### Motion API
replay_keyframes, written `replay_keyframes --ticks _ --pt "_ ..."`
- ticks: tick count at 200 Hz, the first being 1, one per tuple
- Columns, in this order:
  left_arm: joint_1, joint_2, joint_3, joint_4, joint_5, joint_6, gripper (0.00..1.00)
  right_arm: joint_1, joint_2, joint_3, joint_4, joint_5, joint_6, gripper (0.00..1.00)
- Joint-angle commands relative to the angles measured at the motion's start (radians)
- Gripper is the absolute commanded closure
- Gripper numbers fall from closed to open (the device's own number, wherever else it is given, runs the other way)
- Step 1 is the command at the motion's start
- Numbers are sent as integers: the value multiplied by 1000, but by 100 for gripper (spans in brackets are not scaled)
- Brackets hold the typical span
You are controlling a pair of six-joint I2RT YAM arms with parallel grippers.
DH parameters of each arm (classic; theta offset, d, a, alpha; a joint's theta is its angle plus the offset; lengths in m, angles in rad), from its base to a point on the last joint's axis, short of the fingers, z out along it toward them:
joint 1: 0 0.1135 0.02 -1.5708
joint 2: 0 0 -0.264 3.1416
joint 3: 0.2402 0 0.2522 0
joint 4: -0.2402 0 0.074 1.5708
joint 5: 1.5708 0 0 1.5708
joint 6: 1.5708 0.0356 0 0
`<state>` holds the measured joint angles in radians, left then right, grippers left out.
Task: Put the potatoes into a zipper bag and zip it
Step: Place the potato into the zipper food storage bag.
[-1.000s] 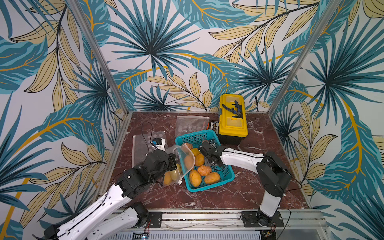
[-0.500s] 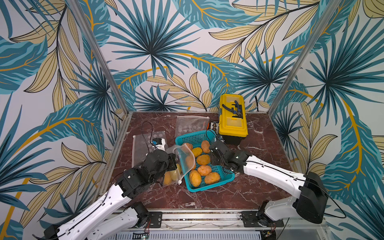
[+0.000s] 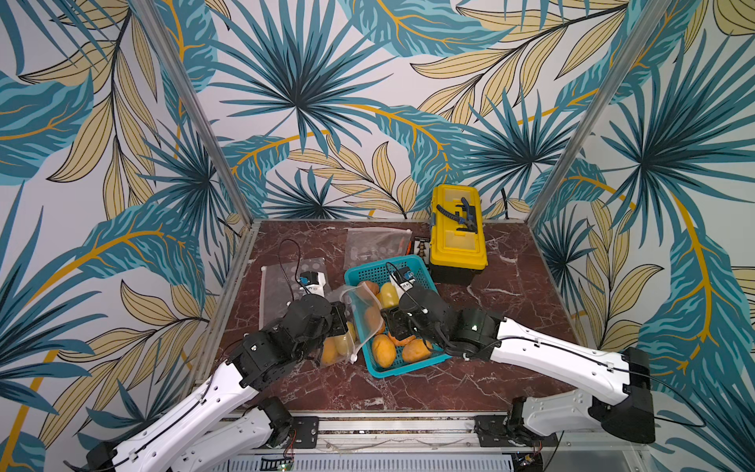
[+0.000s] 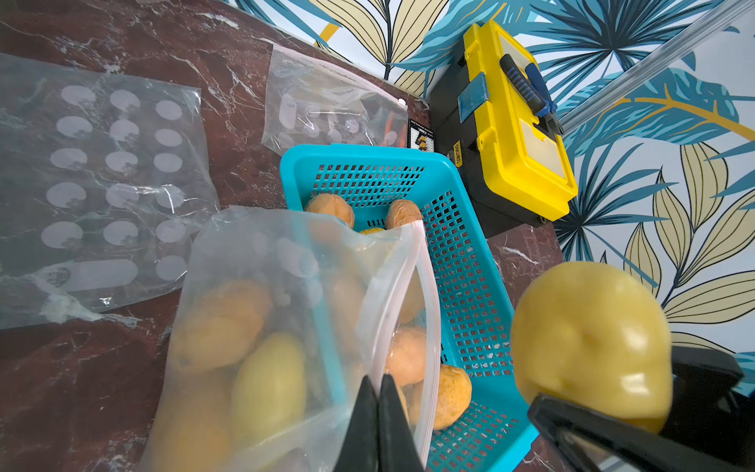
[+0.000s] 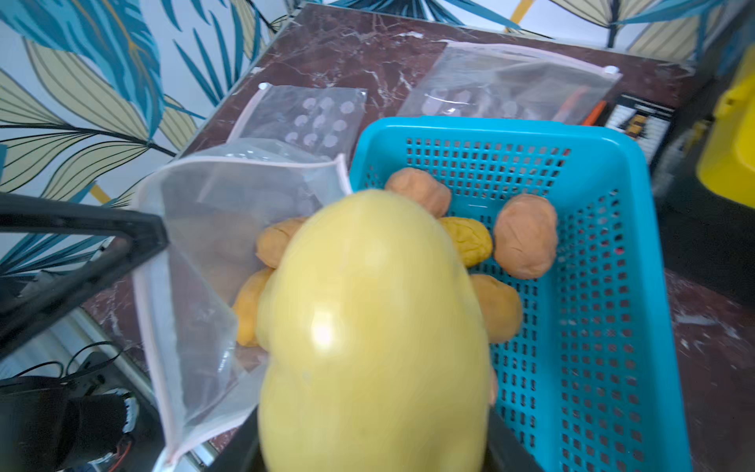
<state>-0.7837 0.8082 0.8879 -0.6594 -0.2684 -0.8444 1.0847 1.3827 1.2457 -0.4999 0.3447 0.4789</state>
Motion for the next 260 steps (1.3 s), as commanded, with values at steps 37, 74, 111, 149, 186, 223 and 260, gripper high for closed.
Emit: replay_keyframes --ticks 37,74,111,149,186,223,260 --pt "4 -2 -3 21 3 10 100 6 186 121 41 -102 -33 70" --pt "3 -2 -3 21 8 10 100 7 256 166 44 -107 -34 68" --pt "3 -5 -5 21 7 10 100 6 300 201 28 -95 -34 56" --pt "3 -5 -4 21 6 10 100 7 318 216 19 -85 -32 39" --pt "3 -3 -4 21 5 11 100 6 324 230 4 -80 -31 24" --pt "3 -5 -4 21 4 11 100 6 274 214 -35 -32 -21 22" --pt "3 -6 -5 21 3 9 100 5 123 88 -41 78 6 22"
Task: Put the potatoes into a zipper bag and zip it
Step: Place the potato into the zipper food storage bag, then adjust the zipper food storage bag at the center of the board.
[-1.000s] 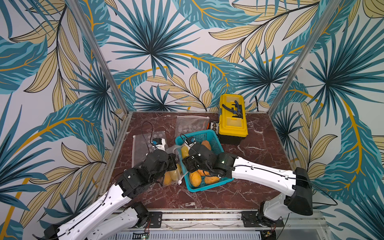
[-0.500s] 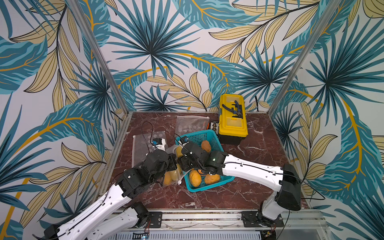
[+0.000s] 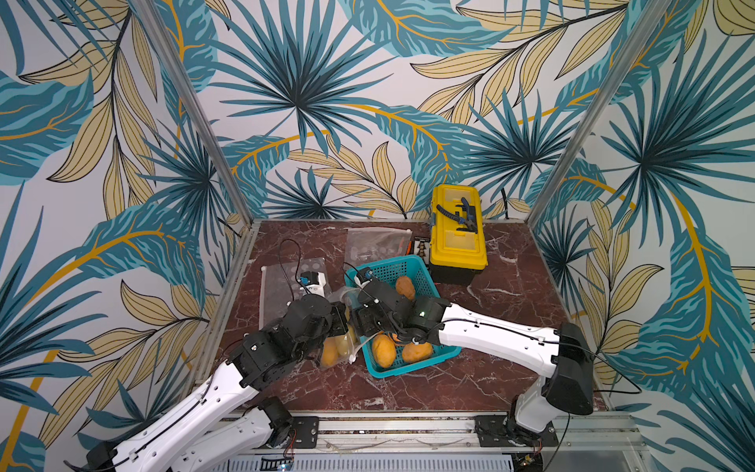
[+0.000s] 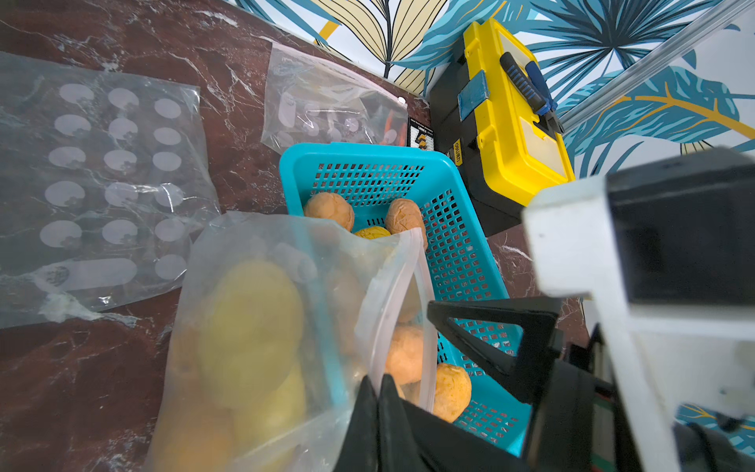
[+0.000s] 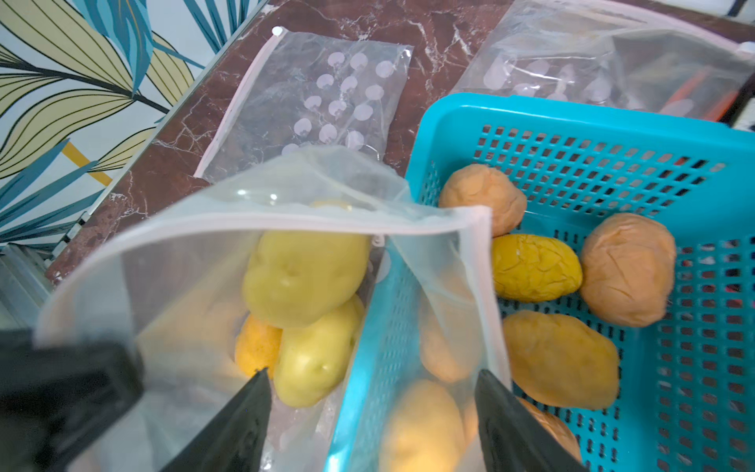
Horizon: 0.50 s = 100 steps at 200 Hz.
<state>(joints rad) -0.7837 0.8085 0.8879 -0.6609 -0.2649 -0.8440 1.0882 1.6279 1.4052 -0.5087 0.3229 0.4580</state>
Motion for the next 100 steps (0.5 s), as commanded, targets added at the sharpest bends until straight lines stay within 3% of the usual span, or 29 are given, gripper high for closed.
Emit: replay_keyframes --ticks 1,40,87,100 --pt "3 -7 -5 23 0 9 100 2 -127 -76 -31 103 27 22" --pt "3 -8 -5 23 -18 8 100 -12 -204 -220 36 124 61 21" --pt "3 -3 -3 23 -19 8 100 -38 -83 -231 131 -8 56 22" --pt "3 -1 -3 23 -19 8 100 -47 -41 -207 132 -32 56 28"
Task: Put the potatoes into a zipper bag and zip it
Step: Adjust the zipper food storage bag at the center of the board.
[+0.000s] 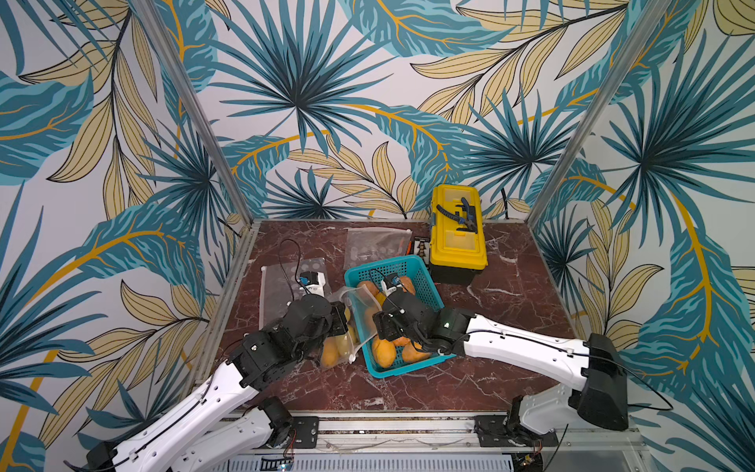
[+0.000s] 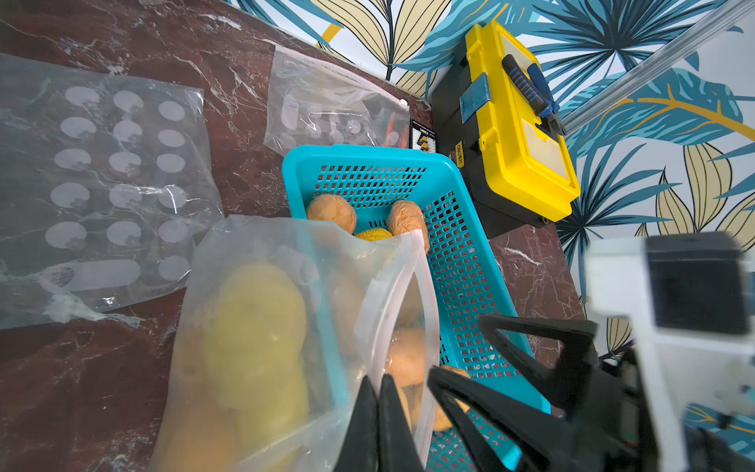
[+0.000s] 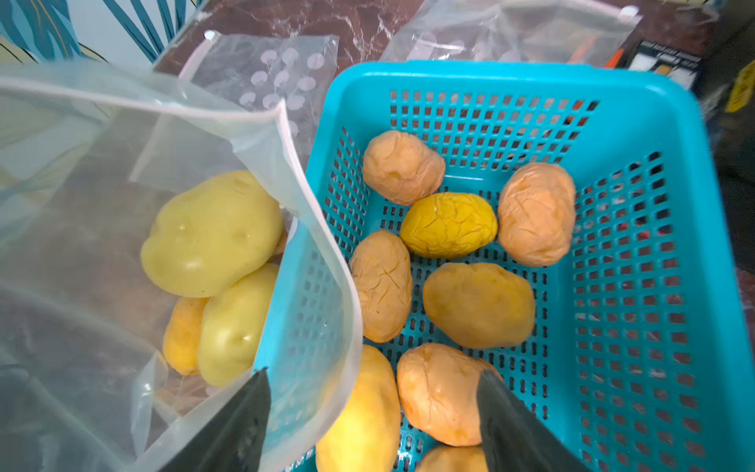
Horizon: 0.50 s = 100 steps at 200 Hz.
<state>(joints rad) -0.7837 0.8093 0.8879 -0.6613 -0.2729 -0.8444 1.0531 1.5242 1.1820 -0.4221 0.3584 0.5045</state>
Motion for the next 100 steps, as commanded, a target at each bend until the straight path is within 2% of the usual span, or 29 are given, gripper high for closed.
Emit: replay_keyframes --ticks 1,27,55,81,100 --pt "3 -2 -4 23 -11 9 100 -12 66 18 45 -69 9 29" --pt "3 -8 -6 22 -13 8 100 -20 99 50 33 -74 9 57" --pt "3 -13 -9 23 -20 7 100 -22 65 48 32 -55 -6 87" --pt "3 -12 -10 23 -33 4 100 -23 32 55 30 -38 -37 100" --pt "3 -19 -6 21 -47 6 100 -22 22 69 26 -39 -62 100"
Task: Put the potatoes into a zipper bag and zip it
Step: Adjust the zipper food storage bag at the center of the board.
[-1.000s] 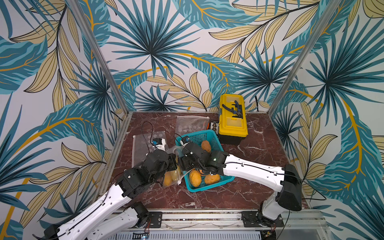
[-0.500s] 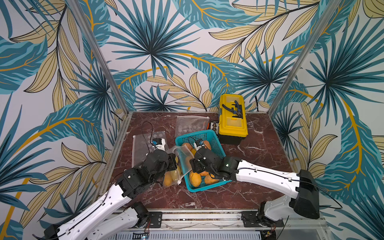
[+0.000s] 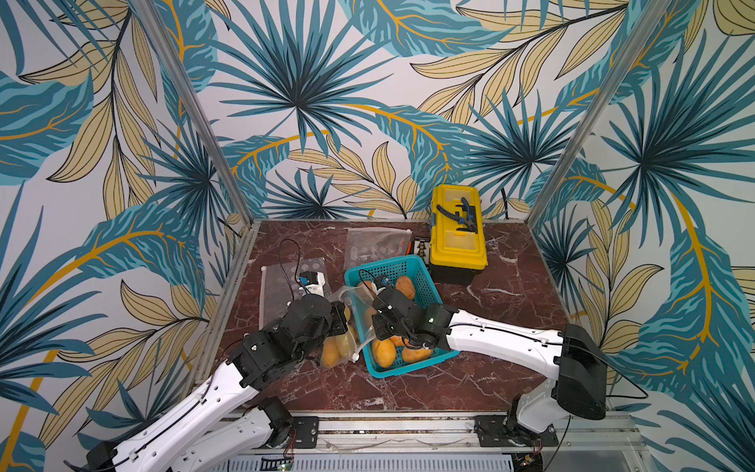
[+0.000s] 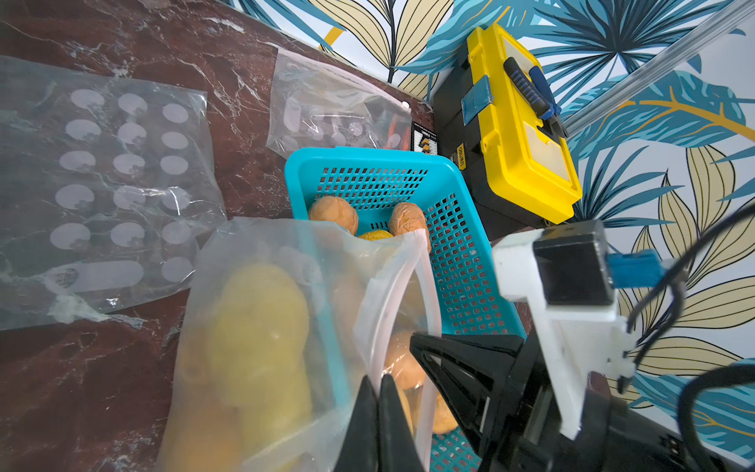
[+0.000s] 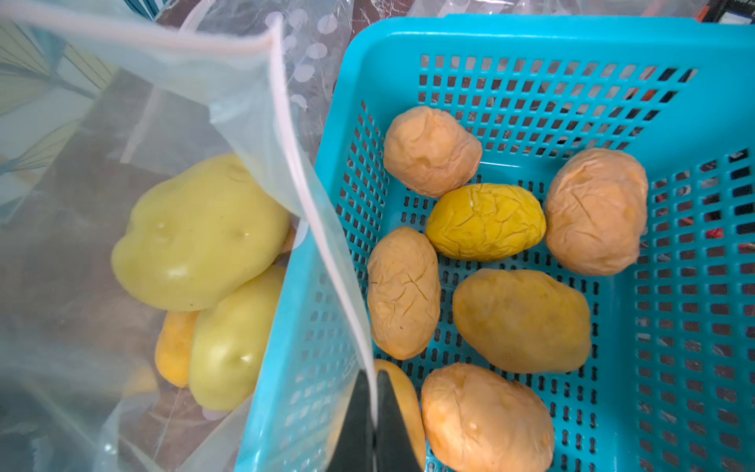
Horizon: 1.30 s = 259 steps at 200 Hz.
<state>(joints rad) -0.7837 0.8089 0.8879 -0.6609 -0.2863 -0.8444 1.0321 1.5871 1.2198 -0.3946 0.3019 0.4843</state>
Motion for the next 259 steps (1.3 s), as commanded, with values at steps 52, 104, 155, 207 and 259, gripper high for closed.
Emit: replay_keyframes --ticks 52,104,155,207,259 --pt "3 -83 -22 8 -99 -31 100 -3 -59 83 -16 -9 -106 100" --pt "3 -135 -47 -28 -108 -103 100 -3 -21 189 -69 -88 -175 100" --pt "3 -92 -77 -39 -130 -195 100 -25 84 331 -156 -170 -210 100" --pt "4 9 -55 -39 -169 -250 100 -113 152 406 -178 -294 -224 100" --pt "8 125 -21 -38 -201 -383 100 -134 148 410 -151 -354 -260 93"
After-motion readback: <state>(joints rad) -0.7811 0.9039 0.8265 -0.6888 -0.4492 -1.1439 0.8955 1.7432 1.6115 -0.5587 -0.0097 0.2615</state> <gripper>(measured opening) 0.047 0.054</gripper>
